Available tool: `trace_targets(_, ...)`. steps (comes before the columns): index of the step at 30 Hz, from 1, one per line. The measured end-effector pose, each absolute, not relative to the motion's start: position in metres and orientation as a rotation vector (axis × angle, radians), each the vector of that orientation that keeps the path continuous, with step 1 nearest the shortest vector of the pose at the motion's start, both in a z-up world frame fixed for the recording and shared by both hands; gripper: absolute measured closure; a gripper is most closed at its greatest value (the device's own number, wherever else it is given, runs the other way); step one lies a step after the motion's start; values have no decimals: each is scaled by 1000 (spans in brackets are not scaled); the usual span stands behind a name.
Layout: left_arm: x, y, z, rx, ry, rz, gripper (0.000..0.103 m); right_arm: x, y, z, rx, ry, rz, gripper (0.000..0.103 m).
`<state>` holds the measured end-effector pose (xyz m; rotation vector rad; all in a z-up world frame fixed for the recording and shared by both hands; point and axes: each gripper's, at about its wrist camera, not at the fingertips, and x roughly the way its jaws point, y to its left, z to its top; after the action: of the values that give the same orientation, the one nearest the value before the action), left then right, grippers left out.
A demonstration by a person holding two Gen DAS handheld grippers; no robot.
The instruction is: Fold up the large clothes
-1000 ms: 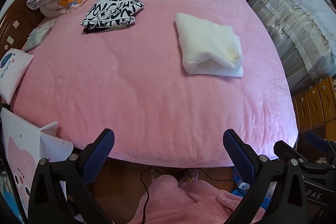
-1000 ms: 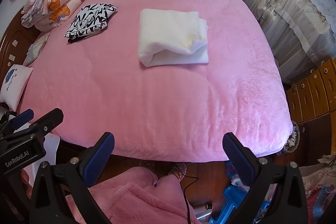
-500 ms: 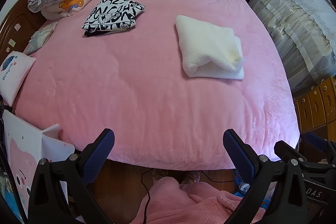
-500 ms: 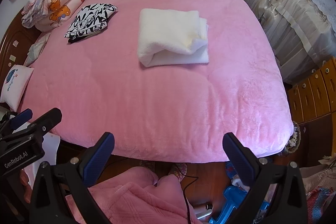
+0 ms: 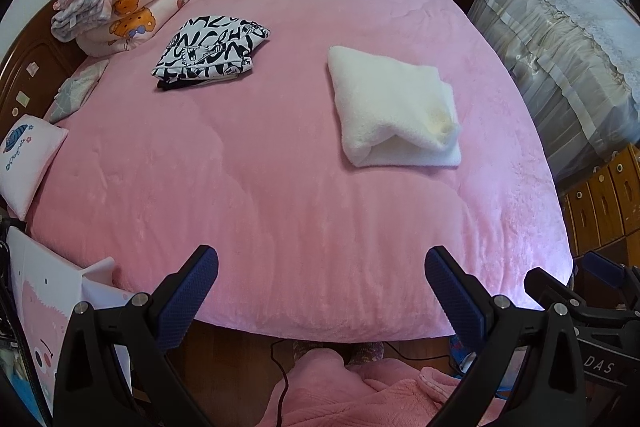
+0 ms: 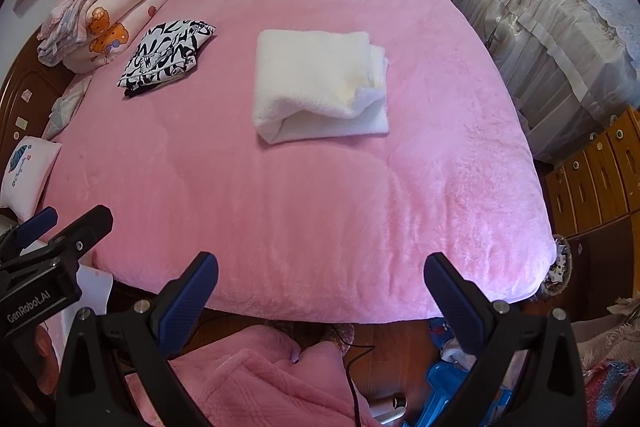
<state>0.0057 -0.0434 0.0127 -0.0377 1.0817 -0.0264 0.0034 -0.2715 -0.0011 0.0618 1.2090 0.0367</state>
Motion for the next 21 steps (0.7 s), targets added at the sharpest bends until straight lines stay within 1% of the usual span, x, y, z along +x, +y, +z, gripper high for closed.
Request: trace_targets(21,16,-44,15,-27,1063,-37,1,10,-273,0,59,1201,24,0)
